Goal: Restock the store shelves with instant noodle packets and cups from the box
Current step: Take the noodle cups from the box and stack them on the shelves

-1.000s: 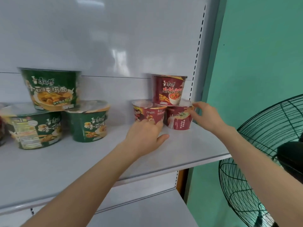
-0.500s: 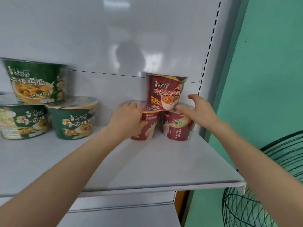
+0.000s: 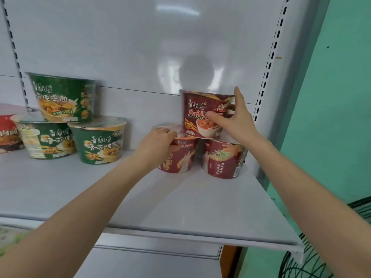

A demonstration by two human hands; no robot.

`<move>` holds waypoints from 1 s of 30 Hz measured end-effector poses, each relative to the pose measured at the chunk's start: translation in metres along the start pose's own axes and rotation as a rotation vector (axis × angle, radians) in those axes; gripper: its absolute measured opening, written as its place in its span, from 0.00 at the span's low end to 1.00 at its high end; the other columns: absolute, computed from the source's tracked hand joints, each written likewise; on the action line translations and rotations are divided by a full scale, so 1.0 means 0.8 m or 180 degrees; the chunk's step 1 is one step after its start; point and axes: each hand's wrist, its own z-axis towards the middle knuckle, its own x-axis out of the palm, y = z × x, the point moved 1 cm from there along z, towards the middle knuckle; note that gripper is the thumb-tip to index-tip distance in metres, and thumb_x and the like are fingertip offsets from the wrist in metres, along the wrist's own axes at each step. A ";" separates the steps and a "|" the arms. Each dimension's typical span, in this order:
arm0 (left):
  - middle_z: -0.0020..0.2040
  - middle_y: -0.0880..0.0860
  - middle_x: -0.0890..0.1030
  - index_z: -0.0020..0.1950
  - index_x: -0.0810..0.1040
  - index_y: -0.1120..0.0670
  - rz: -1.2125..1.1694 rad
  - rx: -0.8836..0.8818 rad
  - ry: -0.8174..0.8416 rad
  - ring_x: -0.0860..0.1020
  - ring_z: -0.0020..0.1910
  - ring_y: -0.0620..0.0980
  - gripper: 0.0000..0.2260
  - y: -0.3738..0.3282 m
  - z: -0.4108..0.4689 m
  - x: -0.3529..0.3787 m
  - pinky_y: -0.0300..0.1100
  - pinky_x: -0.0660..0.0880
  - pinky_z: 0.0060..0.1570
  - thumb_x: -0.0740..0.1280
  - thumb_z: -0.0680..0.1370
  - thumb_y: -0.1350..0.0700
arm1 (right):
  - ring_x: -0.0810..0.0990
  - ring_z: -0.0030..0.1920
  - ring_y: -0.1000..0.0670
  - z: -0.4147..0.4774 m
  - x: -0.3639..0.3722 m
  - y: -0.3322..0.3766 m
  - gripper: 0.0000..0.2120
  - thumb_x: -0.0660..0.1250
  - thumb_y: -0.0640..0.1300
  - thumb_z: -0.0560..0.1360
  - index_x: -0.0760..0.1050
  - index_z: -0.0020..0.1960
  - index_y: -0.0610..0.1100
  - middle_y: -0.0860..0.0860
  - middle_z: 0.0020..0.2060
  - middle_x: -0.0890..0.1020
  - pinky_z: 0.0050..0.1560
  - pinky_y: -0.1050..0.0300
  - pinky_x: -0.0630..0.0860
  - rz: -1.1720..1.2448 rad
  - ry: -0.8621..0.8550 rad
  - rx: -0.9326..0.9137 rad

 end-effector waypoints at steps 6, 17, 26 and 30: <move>0.56 0.56 0.77 0.59 0.74 0.57 0.0300 -0.0046 -0.0025 0.73 0.57 0.55 0.15 -0.003 -0.002 -0.010 0.46 0.72 0.49 0.62 0.78 0.49 | 0.73 0.64 0.50 0.006 -0.001 -0.001 0.42 0.73 0.49 0.68 0.52 0.74 0.49 0.49 0.67 0.71 0.57 0.60 0.70 0.0155 -0.0030 -0.0039; 0.63 0.55 0.73 0.68 0.69 0.55 -0.0060 0.0227 0.0064 0.71 0.62 0.54 0.27 0.028 -0.013 -0.026 0.44 0.67 0.59 0.68 0.73 0.46 | 0.73 0.52 0.57 0.002 -0.002 0.004 0.38 0.74 0.48 0.67 0.57 0.71 0.47 0.48 0.63 0.74 0.39 0.77 0.71 0.0097 -0.0312 -0.0068; 0.61 0.55 0.74 0.66 0.71 0.54 0.0084 0.0227 0.0052 0.69 0.60 0.55 0.22 0.031 -0.011 -0.019 0.45 0.67 0.57 0.68 0.74 0.50 | 0.74 0.55 0.56 -0.004 -0.015 0.015 0.39 0.74 0.49 0.67 0.57 0.71 0.47 0.48 0.64 0.74 0.53 0.63 0.71 0.0017 -0.0533 -0.0005; 0.61 0.56 0.72 0.67 0.70 0.54 0.0096 0.0420 -0.0013 0.68 0.60 0.55 0.25 0.014 -0.009 -0.015 0.44 0.65 0.58 0.68 0.73 0.46 | 0.72 0.52 0.59 -0.006 -0.016 0.016 0.38 0.74 0.49 0.67 0.58 0.71 0.47 0.50 0.64 0.74 0.50 0.67 0.70 0.0006 -0.0618 -0.0037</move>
